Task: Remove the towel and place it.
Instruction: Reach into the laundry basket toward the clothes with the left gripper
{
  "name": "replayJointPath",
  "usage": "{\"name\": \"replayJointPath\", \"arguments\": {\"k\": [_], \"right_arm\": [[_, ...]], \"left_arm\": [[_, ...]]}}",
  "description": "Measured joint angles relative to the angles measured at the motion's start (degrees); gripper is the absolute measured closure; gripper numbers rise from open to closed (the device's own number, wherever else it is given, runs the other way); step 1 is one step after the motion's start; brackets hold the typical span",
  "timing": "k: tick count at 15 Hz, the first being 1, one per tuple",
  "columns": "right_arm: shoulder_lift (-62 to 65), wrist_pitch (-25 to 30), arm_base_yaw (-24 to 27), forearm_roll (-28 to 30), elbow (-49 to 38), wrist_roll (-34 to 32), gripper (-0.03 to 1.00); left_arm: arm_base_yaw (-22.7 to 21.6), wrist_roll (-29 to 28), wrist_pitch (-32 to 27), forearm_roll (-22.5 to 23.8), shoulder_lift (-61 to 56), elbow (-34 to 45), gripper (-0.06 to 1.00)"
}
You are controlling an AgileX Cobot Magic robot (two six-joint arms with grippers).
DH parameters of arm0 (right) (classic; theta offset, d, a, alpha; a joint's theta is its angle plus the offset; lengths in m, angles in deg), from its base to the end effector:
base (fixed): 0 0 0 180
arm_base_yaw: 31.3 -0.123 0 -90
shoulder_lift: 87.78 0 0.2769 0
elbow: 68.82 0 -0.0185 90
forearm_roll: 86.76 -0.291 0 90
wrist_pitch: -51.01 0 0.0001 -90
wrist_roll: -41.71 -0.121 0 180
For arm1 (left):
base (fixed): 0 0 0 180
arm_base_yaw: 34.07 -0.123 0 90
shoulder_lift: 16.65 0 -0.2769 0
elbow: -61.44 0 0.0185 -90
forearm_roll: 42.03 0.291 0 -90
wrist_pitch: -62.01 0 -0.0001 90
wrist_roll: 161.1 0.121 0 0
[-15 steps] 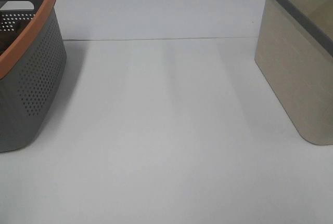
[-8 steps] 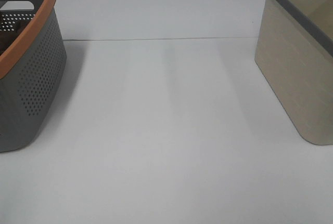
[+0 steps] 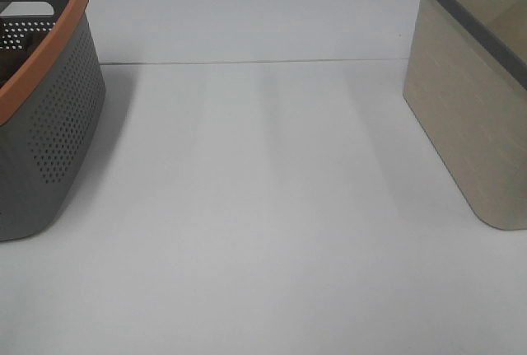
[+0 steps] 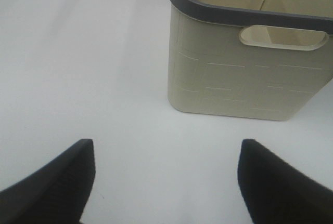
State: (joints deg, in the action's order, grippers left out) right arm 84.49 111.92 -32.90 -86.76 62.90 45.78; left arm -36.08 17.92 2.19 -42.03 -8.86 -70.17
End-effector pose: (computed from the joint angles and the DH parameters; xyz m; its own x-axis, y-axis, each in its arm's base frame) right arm 0.0644 0.0018 0.2834 -0.4494 -0.0836 -0.8894 -0.0600 0.9962 -0.0633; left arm 0.0658 0.0023 0.2847 -0.4374 -0.0325 -0.8987 -0.0426 0.9990 -0.0154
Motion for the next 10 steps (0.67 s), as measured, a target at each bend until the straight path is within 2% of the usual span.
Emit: {"name": "replayJointPath", "arguments": {"k": [10], "right_arm": [[0.0,0.0,0.0,0.0,0.0,0.0,0.23]], "left_arm": [[0.0,0.46,0.0,0.0,0.0,0.0,0.11]]}}
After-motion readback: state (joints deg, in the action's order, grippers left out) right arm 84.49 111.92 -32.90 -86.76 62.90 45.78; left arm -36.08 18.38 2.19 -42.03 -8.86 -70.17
